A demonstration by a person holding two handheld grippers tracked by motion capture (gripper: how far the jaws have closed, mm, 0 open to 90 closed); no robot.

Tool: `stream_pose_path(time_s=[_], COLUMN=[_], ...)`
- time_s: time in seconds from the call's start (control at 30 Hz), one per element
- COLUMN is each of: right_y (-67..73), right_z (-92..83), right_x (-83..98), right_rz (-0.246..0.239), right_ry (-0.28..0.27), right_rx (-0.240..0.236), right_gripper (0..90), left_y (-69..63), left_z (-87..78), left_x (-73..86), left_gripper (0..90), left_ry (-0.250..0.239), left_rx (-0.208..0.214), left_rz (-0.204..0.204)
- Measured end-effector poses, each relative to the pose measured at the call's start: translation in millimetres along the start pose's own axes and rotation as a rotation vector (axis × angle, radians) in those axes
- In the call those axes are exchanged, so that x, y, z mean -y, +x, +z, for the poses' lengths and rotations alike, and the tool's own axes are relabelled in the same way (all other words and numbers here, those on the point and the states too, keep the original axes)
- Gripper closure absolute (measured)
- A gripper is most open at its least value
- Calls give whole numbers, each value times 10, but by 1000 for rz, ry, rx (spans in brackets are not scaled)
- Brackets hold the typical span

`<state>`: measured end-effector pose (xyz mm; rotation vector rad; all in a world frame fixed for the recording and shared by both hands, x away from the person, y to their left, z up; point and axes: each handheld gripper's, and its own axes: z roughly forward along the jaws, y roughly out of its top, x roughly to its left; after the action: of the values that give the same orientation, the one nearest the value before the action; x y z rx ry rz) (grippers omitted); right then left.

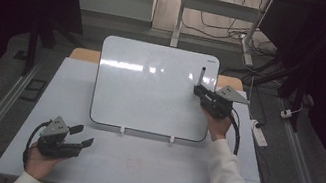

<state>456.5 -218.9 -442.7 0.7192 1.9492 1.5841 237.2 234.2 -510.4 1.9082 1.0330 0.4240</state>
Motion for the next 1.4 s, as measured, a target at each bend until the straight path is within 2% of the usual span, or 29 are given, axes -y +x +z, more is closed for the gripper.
stream_pose_path(time_s=[0.1, 0.23, 0.3, 0.4, 0.53, 0.7, 0.77, 0.87, 0.97, 1.1, 1.27, 1.4], right_y=[-40, 35, 71, 85, 294, 625, 725, 855, 946, 1032, 1101, 1159], right_z=[-39, -141, -198, -285, -438, -542, -590, -662, -693, -694, -693, -663], right_x=[12, 101, 137, 131, 46, 93, 121, 168, 206, 236, 285, 322], right_rz=[25, 17, -8, 21, 7, -11, 7, 9, 14, 15, 12, -4], right_ry=[-7, 42, 68, 61, 28, 93, 134, 178, 212, 237, 270, 302], right_rx=[19, -3, -4, -4, -62, -186, -230, -293, -358, -400, -441, -493], right_gripper=[782, 782, 782, 781, 782, 781, 781, 780, 779, 780, 780, 780], left_y=[-10, -13, -14, -28, -48, -167, -230, -333, -472, -670, -851, -950], left_z=[-6, -9, -7, -7, -4, 60, 107, 209, 333, 478, 625, 757], left_x=[-12, -35, -52, -85, -169, -372, -464, -613, -774, -973, -1166, -1283], left_gripper=[364, 364, 364, 364, 366, 369, 370, 369, 362, 357, 354, 356], left_ry=[-5, -15, -23, -30, -48, -60, -67, -71, -66, -77, -95, -101], left_rx=[2, 6, 8, 10, 15, 54, 77, 119, 168, 231, 289, 336], left_rz=[4, 3, 4, 9, 22, 81, 102, 136, 183, 233, 270, 291])
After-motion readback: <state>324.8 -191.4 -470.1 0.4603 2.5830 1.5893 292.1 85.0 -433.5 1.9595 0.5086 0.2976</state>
